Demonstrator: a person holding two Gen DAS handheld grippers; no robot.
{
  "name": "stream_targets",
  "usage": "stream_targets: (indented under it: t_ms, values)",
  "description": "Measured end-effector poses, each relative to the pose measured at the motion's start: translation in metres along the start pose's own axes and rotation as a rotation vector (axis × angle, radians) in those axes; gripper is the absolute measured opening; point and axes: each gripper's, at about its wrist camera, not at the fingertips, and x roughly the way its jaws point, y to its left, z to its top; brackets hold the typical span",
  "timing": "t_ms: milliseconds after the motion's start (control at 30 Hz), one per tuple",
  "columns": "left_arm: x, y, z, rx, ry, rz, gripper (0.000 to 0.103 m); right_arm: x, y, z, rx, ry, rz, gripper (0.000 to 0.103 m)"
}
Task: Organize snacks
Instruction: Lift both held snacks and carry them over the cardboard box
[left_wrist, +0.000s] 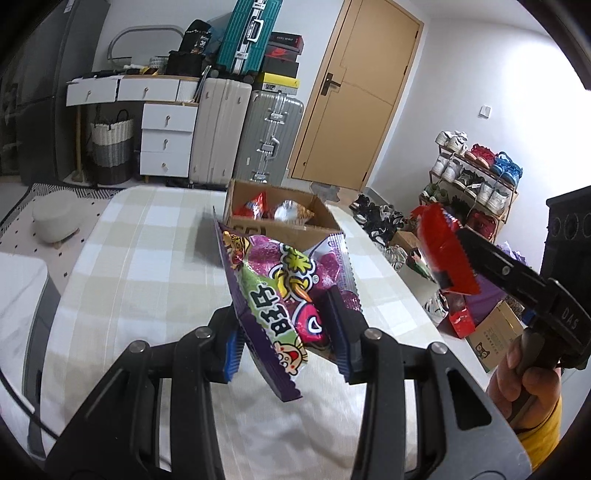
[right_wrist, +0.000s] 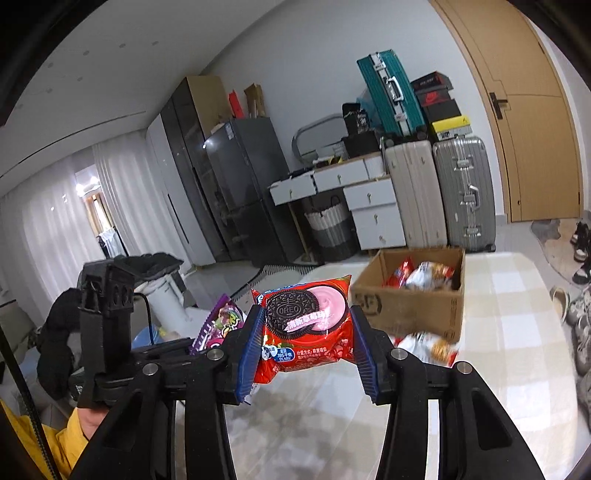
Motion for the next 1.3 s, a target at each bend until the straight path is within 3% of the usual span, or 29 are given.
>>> stream_targets:
  t_ms: [300, 767, 1033, 1300]
  values:
    - [0.03, 0.0, 0.058, -0.014, -0.026, 0.002, 0.036, 0.012, -0.022, 0.05, -0.03, -0.045, -0.034, 0.046]
    - [0.125, 0.003, 0.172, -0.051, -0.039, 0.013, 0.037, 0.085, -0.065, 0.12, -0.061, -0.025, -0.091, 0.046]
    - [0.202, 0.026, 0.197, -0.076, 0.024, 0.056, 0.037, 0.151, -0.111, 0.127, -0.027, 0.055, -0.121, 0.046]
    - [0.276, 0.044, 0.202, -0.069, 0.084, 0.077, 0.037, 0.2, -0.157, 0.107, 0.018, 0.131, -0.154, 0.046]
